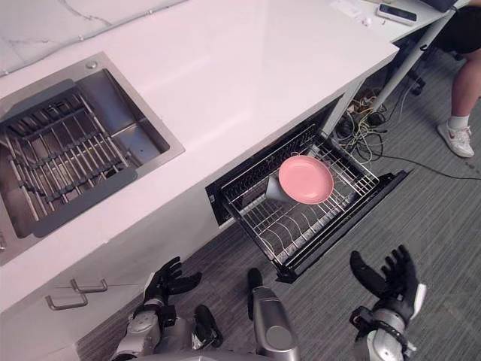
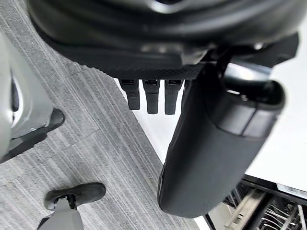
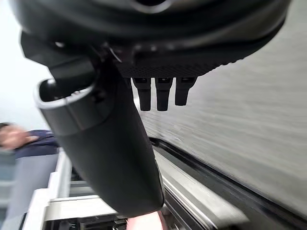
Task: Walk over to the sink, pick up the cup, carry it to the dishwasher, place the cup inside the dishwasher, then close the dishwasher door
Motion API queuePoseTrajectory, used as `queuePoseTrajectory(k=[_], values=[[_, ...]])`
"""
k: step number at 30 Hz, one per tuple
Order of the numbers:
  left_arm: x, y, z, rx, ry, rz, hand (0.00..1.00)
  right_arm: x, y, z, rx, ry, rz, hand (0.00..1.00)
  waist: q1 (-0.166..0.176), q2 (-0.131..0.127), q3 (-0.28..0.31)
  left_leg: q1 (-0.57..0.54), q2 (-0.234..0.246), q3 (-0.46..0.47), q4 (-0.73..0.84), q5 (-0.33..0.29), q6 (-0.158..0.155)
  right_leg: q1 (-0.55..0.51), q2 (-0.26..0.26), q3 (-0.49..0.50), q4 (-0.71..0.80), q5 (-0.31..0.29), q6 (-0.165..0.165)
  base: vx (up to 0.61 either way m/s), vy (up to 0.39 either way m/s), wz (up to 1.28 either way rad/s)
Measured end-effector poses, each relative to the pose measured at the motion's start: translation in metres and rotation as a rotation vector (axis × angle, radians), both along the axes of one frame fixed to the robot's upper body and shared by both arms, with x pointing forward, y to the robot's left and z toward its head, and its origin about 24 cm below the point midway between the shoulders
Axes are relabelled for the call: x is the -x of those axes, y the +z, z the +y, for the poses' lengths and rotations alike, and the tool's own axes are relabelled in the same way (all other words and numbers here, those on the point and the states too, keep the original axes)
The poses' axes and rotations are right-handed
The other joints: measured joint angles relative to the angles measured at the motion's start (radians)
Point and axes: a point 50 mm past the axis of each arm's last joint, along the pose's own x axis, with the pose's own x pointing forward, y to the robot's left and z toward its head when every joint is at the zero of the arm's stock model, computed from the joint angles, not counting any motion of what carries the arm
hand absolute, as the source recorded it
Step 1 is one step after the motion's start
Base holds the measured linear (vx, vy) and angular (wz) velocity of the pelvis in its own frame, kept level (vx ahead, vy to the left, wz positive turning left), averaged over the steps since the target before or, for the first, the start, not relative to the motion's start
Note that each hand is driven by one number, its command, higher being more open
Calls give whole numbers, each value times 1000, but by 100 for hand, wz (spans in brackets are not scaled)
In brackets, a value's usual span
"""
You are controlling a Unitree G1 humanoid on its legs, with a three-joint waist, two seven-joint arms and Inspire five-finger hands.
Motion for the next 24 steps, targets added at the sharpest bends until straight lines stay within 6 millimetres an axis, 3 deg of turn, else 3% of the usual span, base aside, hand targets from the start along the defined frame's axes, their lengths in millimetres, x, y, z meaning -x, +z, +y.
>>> queuePoseTrajectory(k=[3,8,14,21,24], values=[[-3,2,0,0,-1,-12,90,-20,-8,9,-110,10,-60,90,8,6,15,-34,2,-12,28,-3,6,-28,-7,-8,22,4,9,-14,-1,9],[-11,10,4,-14,-1,-58,90,-44,5,4,-183,-8,-221,90,14,16,56,-83,-10,-32,37,-14,12,-65,-38,-44,34,-1,1,-55,6,13],[-26,21,3,-20,-13,-120,90,-82,30,11,-201,53,-380,90,32,36,91,-116,-20,-62,28,6,4,-85,-66,-94,39,6,6,24,-7,15],[-40,33,-4,-11,-26,-193,90,-117,59,24,-398,19,-618,90,65,76,114,-121,-61,-118,-21,47,13,-95,-112,-148,76,-25,8,43,-37,28],[-39,33,-5,-8,-28,-193,90,-141,79,47,-539,87,-747,90,70,90,121,-120,-65,-134,-23,54,11,-93,-121,-162,90,-34,6,11,-45,16]])
